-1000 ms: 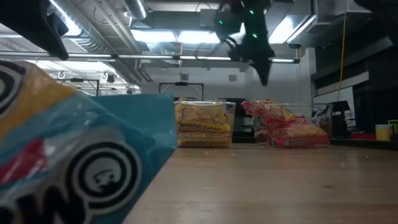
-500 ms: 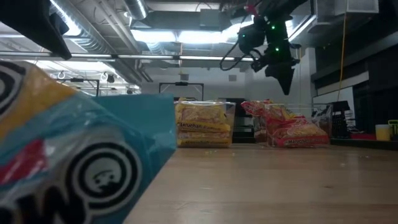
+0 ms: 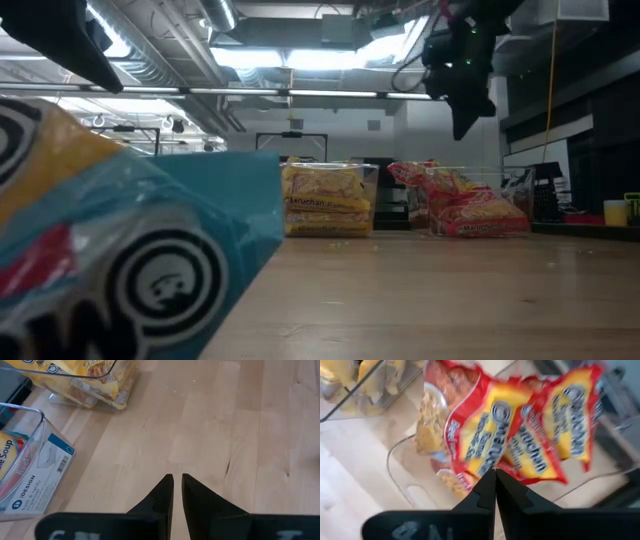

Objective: Sort Maruchan noodles
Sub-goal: Adjust the red noodle packs on the right transparent bin

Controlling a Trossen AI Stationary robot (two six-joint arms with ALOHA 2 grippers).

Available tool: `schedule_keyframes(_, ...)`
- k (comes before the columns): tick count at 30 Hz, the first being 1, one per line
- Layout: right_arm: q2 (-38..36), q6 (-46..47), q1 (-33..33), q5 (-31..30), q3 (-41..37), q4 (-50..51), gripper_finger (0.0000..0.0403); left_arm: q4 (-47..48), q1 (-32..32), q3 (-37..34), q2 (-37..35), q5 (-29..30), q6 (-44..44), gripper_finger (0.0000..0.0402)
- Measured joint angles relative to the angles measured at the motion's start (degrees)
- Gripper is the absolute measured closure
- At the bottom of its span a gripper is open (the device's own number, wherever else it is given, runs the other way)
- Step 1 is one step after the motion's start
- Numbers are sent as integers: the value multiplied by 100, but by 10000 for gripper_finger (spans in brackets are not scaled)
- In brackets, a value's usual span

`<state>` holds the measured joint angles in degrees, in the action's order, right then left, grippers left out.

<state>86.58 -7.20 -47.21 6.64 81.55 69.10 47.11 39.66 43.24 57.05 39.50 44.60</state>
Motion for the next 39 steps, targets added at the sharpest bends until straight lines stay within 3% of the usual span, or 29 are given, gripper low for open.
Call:
schedule_keyframes(10, -346, 127, -80, 198, -1493, -1224, 387, -2, 0, 1, 0, 5, -20, 369)
schedule_keyframes(26, -336, 204, -80, -208, -1649, -2095, 381, 0, 0, -2, -1, 51, -22, 369)
schedule_keyframes(30, -336, -18, -82, -264, -1503, -2266, 352, 2, -2, 1, 1, 51, -22, 369)
schedule_keyframes(39, -336, -26, -80, 131, -1550, -2074, 239, 6, 0, 1, -1, 49, -22, 369)
